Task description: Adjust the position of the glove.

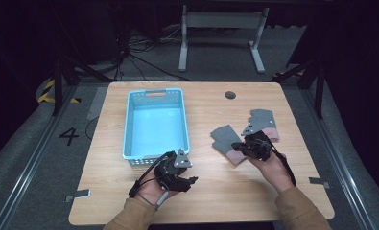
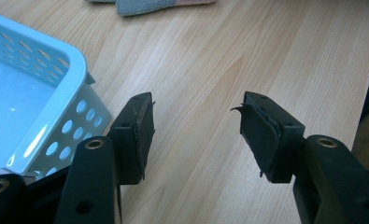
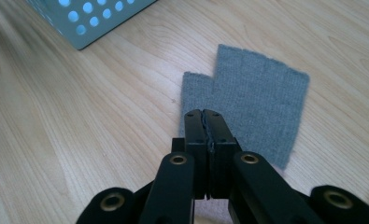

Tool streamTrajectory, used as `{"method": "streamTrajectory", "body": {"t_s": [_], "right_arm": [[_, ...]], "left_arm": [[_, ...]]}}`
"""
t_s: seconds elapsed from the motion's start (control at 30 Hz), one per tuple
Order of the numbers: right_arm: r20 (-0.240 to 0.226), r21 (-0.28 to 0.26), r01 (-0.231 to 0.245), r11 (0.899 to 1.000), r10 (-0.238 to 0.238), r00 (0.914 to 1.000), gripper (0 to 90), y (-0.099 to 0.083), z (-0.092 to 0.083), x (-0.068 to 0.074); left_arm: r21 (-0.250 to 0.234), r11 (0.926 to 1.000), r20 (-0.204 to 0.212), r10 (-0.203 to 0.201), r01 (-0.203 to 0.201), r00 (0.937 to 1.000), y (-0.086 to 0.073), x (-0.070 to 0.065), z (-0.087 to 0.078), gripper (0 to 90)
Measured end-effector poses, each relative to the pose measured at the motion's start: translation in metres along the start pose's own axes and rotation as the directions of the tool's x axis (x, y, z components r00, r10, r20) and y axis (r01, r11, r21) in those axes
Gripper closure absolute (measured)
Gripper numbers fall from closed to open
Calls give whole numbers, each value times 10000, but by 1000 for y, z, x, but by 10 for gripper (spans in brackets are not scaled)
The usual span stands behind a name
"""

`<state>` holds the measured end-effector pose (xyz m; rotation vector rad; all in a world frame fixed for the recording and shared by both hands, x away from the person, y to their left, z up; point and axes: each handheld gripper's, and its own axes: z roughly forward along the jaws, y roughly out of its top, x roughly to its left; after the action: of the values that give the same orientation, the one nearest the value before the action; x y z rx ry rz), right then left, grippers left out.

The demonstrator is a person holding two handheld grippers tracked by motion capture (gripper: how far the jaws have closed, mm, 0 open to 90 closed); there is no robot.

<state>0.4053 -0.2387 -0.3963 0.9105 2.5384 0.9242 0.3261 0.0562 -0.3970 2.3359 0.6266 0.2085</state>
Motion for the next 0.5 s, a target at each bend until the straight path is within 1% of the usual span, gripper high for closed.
{"method": "streamTrajectory", "body": {"t_s": [0.1, 0.2, 0.3, 0.4, 0.43, 0.47, 0.5], "right_arm": [[20, 51, 75, 10000, -75, 10000, 893, 1, 3, 3], [-14, 86, 151, 9998, -151, 9999, 893, 2, 9, 6], [-41, 168, 50, 9998, -49, 10000, 893, 2, 14, 7], [-54, 270, -126, 9996, 127, 9999, 894, 4, 23, 7], [-54, 270, -126, 9996, 127, 9999, 894, 4, 23, 7], [-101, 165, -291, 9994, 293, 9995, 894, 6, 28, 5], [-101, 165, -291, 9994, 293, 9995, 894, 6, 28, 5]], "left_arm": [[26, 10000, -14, 19, -19, 10000, 0, 0, 0, 451], [46, 10000, -19, 8, -8, 10000, -1, 0, 0, 449], [64, 10000, -37, 12, -11, 10000, -1, 0, 1, 447], [99, 9999, -27, 20, -20, 10000, -1, 0, 1, 446], [99, 9999, -27, 20, -20, 10000, -1, 0, 1, 445], [136, 9999, -38, 12, -12, 10000, -1, 1, 1, 445], [136, 9999, -38, 12, -12, 10000, -1, 1, 1, 445]]}}
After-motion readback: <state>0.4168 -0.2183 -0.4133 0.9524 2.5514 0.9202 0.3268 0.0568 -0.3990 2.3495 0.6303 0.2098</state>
